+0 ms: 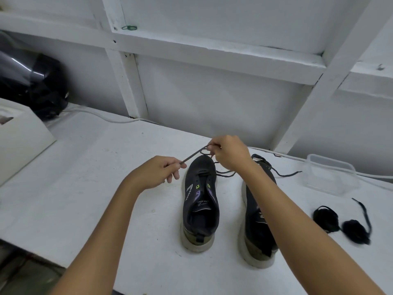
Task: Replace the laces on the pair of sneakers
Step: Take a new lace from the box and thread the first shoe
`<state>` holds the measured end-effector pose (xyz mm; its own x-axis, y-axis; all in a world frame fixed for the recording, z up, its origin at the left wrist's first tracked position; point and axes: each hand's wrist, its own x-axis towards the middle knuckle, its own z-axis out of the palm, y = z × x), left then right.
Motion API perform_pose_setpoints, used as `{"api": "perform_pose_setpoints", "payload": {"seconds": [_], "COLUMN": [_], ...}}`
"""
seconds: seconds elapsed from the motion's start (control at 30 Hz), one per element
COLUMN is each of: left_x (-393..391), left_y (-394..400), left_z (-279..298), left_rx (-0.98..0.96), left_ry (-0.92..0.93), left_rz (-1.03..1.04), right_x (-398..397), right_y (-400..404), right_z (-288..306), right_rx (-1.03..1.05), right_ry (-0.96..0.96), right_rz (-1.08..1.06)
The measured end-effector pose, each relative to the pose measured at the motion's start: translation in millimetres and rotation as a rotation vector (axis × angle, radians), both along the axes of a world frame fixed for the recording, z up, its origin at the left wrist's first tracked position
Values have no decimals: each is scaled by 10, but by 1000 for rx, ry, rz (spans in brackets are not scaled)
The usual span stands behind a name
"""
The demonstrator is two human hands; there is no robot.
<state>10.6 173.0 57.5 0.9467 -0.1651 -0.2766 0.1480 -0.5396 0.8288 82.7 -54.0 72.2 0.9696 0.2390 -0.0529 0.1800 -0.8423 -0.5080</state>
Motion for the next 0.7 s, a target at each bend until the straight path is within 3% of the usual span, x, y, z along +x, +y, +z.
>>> {"api": "perform_pose_setpoints", "payload": {"seconds": [0.13, 0.27, 0.43, 0.7], "left_x": [-79, -97, -163, -268], "left_y": [-51, -156, -320, -534], "left_z": [-152, -330, -492, -637], "left_rx": [-125, -245, -282, -392], "left_ry": [97, 93, 3, -17], "left_rz": [23, 205, 389, 512], "right_x": [-90, -262, -481, -564], "right_y": [32, -24, -33, 174], "right_z": [-95, -110, -140, -367], "right_rx": [27, 191, 92, 37], "right_ry": [-6, -5, 336, 315], "right_rz": [-81, -254, -19, -50]}}
